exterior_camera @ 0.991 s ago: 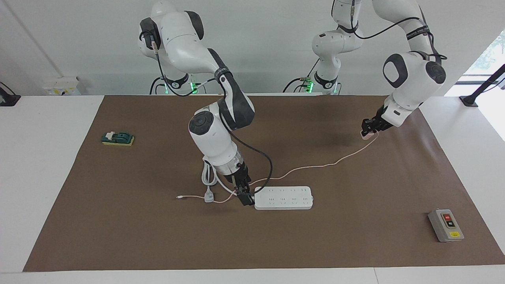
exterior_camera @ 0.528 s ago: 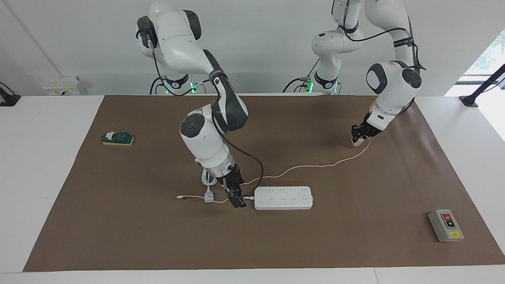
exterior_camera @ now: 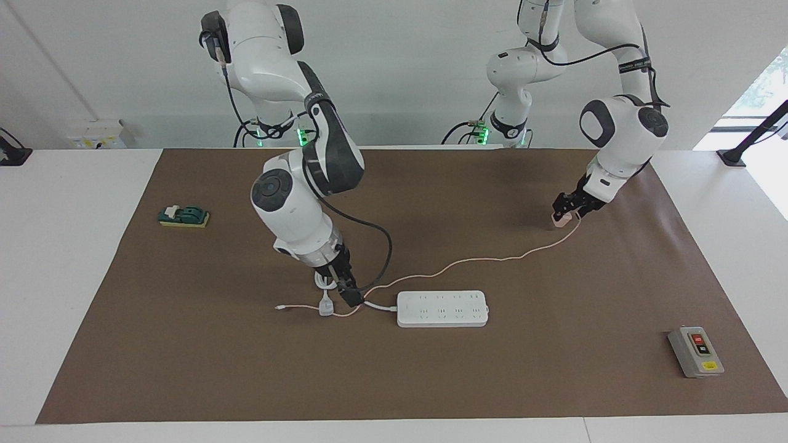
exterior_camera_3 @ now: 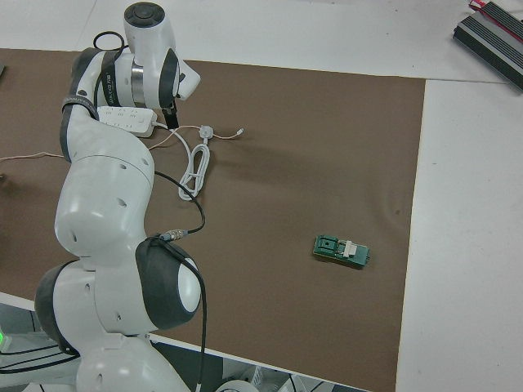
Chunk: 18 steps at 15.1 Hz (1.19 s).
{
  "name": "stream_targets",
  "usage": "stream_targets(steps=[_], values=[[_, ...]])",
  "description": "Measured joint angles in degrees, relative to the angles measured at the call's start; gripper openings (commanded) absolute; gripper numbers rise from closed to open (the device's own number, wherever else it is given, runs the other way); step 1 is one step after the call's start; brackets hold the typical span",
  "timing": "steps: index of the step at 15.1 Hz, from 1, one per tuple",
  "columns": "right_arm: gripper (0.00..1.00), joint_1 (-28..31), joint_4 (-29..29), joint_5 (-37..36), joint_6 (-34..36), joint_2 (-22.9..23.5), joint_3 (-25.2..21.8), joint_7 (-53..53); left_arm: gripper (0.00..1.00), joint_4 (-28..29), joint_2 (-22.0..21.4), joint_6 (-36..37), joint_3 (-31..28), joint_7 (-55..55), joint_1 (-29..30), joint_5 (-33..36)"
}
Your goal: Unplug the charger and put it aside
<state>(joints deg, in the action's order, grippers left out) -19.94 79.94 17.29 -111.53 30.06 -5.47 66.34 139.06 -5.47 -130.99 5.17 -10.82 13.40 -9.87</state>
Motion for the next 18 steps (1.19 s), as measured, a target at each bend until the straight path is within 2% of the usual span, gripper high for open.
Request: stream_targets(steps=[3,6,10,14,18], values=[[1.0,2.18,3.56,-3.99,2.84,-4.44,-0.29,-15.19,1.0,-2.88,-0.24,5.27,-0.26,-3.02,3.48,-0.02],[1.0,6.09,6.1,-7.43,6.73,-8.24,-0.44,-30.29,1.0,-8.31,-0.69,11.29,-0.84,-3.17,4.09,-0.02],[1.0,10.28,6.7,-13.18,11.04,-11.71,-0.5,-46.0,1.0,-21.19,-0.82,22.03,-2.3,-2.85,4.15,0.07],[1.0,12.09,6.85,-14.54,14.72,-14.61,-0.51,-53.66,1.0,-33.56,-0.72,31.09,-1.82,2.03,3.71,5.46],[1.0,12.5,6.88,-14.92,16.89,-17.43,-0.52,-56.14,1.0,-42.16,-0.64,34.48,-1.04,8.08,0.51,8.23]])
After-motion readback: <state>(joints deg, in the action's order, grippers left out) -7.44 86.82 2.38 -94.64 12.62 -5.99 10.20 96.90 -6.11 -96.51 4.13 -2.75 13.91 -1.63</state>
